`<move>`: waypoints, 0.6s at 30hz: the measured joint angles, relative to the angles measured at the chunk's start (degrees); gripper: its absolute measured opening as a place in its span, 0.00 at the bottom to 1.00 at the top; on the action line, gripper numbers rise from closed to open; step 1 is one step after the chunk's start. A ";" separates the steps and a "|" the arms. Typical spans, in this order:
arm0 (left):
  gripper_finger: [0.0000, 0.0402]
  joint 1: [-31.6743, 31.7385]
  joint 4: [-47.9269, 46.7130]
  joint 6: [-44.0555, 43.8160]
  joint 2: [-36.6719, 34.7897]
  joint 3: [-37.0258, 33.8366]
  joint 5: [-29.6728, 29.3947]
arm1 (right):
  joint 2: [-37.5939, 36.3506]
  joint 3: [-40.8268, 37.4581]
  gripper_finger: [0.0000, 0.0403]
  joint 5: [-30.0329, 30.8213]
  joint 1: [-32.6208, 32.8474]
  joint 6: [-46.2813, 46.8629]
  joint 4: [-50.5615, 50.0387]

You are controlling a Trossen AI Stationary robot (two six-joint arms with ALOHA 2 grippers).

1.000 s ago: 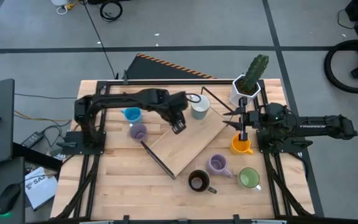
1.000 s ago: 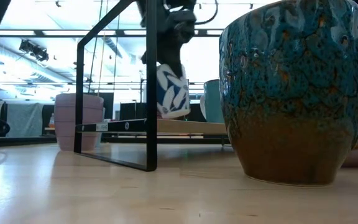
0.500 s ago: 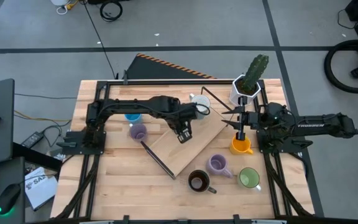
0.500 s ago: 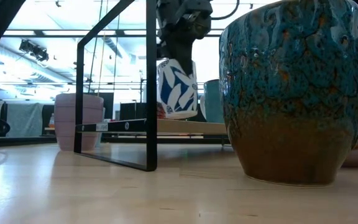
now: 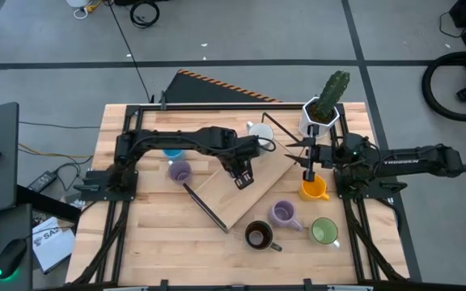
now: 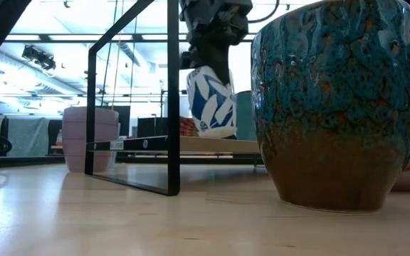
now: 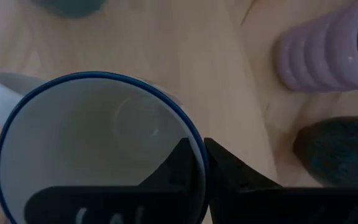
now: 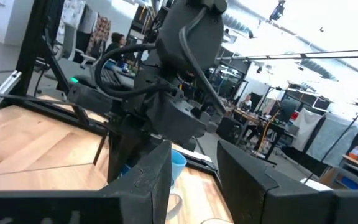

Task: Place coffee mugs
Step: Put the white mug on the shelf

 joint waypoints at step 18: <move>0.09 3.05 -10.07 9.67 9.98 12.71 -8.93 | 1.24 0.00 0.33 0.55 -1.18 -0.92 1.36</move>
